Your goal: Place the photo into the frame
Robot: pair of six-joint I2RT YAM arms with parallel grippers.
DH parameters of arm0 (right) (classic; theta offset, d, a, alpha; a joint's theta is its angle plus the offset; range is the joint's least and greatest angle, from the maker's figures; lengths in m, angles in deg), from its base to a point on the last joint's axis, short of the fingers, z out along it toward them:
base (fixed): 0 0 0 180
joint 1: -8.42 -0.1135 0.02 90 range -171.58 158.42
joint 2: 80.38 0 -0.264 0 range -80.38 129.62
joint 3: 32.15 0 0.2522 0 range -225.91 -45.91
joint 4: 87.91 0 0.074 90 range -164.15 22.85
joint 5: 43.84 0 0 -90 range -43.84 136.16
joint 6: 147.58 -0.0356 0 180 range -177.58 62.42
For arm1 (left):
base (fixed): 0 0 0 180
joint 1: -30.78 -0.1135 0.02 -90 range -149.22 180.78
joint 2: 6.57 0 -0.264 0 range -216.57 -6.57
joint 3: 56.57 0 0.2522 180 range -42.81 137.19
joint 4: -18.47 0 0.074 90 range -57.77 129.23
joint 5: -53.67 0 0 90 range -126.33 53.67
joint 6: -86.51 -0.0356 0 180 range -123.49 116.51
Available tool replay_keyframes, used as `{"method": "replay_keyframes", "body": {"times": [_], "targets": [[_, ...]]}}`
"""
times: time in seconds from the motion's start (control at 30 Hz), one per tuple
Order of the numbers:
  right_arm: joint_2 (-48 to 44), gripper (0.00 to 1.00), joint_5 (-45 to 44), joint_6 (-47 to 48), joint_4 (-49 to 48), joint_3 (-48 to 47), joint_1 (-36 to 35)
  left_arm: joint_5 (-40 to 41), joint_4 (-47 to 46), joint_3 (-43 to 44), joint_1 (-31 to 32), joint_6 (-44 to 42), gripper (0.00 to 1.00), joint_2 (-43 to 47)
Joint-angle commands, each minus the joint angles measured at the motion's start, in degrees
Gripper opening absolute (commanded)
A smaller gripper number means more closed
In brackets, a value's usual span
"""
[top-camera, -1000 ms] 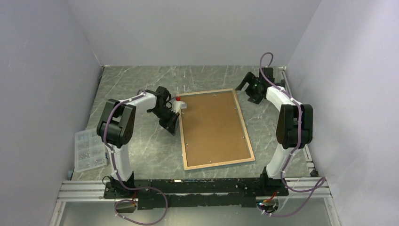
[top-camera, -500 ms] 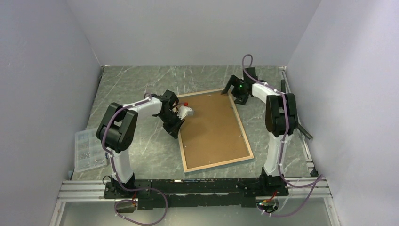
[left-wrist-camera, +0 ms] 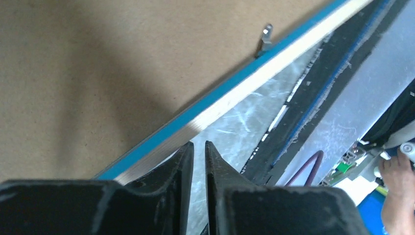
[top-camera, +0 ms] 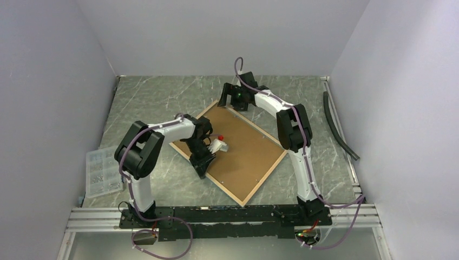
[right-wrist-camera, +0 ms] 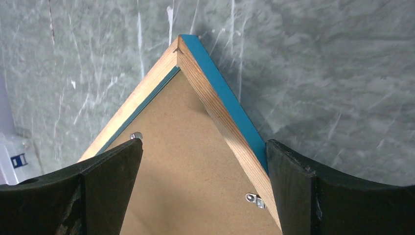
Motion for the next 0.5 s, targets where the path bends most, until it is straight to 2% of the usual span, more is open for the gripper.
{"method": "replay_keyframes", "body": {"times": [0.0,0.13,0.23,0.33,0.47], "targets": [[-6.73,1.0,4.42,0.78,5.99,1.14,1.6,-7.0,-0.25,3.16,0.8,-7.77,0.25,2.05],[-12.1,1.0,0.01,1.84,6.95,4.8,3.95,-8.25,8.27,8.29,-1.42,-12.86,0.29,2.71],[-16.88,1.0,-3.25,1.55,7.07,9.46,4.33,-8.25,9.08,14.39,-8.53,-11.78,0.31,3.3],[-23.02,1.0,-8.11,-0.79,8.05,16.34,5.17,-4.96,3.35,23.08,-17.19,-3.99,0.31,-0.68],[-34.46,1.0,-10.41,-5.97,6.27,31.49,7.71,-1.88,-3.79,33.84,-27.86,8.48,0.3,-9.72]]}}
